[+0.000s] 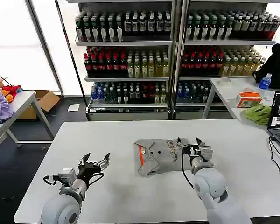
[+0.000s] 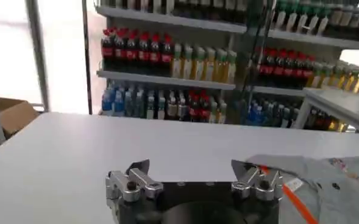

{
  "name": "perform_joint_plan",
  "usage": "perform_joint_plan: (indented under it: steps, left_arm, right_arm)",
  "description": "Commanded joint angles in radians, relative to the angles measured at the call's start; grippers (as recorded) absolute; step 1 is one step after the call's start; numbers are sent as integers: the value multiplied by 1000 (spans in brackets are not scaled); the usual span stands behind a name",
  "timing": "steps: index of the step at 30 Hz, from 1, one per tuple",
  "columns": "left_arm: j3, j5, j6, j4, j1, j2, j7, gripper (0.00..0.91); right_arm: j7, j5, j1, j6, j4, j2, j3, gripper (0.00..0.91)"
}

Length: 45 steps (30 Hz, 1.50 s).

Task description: Fold and organize the clothes.

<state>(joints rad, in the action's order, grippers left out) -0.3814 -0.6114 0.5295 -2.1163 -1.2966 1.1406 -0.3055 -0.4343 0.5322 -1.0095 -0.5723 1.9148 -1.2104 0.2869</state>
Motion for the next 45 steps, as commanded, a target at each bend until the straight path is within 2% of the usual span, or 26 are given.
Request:
perform_joint_plan:
  steps: [1, 5, 9, 14, 45]
  left_arm:
    - [-65, 110, -136, -37, -53, 24, 56, 907]
    - [-83, 181, -152, -38, -67, 21, 105, 907]
    - [-67, 166, -150, -25, -56, 25, 80, 907]
    - [-67, 165, -144, -26, -58, 13, 82, 907]
    - [-76, 197, -147, 1, -46, 20, 120, 907]
  right_arm:
    - [82, -193, -279, 53, 263, 112, 297, 907]
    - [75, -176, -401, 94, 248, 117, 374, 907]
    - [56, -166, -430, 108, 245, 77, 400, 907]
    - [50, -172, -425, 104, 254, 43, 398, 907]
    - [49, -182, -434, 106, 255, 21, 384, 907]
